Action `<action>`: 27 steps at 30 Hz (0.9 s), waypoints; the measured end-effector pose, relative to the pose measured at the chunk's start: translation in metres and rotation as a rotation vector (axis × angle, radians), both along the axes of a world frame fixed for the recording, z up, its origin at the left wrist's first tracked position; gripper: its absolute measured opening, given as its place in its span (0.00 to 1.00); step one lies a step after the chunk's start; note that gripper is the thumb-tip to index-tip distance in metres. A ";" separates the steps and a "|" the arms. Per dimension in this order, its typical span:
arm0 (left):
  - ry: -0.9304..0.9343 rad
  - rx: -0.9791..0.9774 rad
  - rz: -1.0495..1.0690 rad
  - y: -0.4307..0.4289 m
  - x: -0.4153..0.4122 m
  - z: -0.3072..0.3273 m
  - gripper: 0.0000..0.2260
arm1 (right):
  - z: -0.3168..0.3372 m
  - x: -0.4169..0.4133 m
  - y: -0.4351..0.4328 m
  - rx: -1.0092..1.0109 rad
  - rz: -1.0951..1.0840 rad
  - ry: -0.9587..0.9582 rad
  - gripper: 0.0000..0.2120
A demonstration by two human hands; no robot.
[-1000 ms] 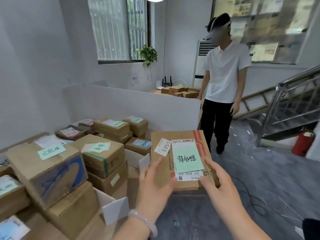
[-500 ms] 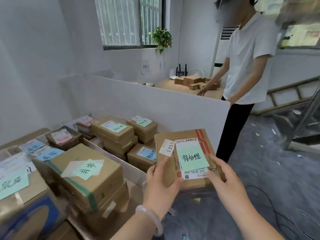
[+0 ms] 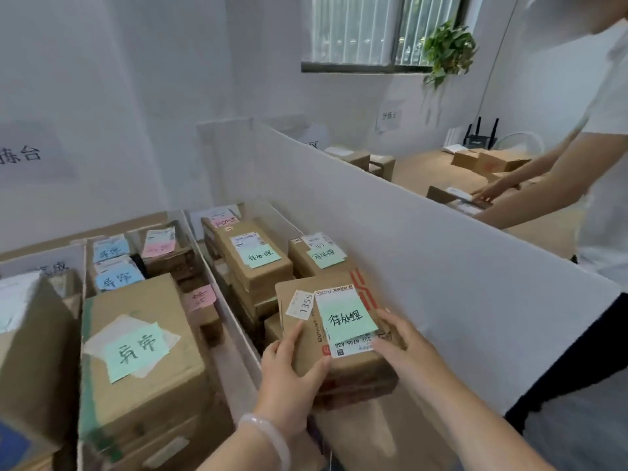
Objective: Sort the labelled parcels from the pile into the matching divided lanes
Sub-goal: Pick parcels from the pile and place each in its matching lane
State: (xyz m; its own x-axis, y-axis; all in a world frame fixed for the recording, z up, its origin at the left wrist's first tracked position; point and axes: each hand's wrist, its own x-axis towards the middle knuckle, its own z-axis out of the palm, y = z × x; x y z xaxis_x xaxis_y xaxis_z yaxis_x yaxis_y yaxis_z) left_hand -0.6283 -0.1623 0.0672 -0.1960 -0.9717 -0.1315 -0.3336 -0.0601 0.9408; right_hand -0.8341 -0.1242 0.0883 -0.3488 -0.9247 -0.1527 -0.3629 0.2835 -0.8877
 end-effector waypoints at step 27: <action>-0.192 0.043 0.283 -0.049 -0.046 -0.021 0.33 | -0.029 -0.059 -0.131 0.065 0.563 0.162 0.31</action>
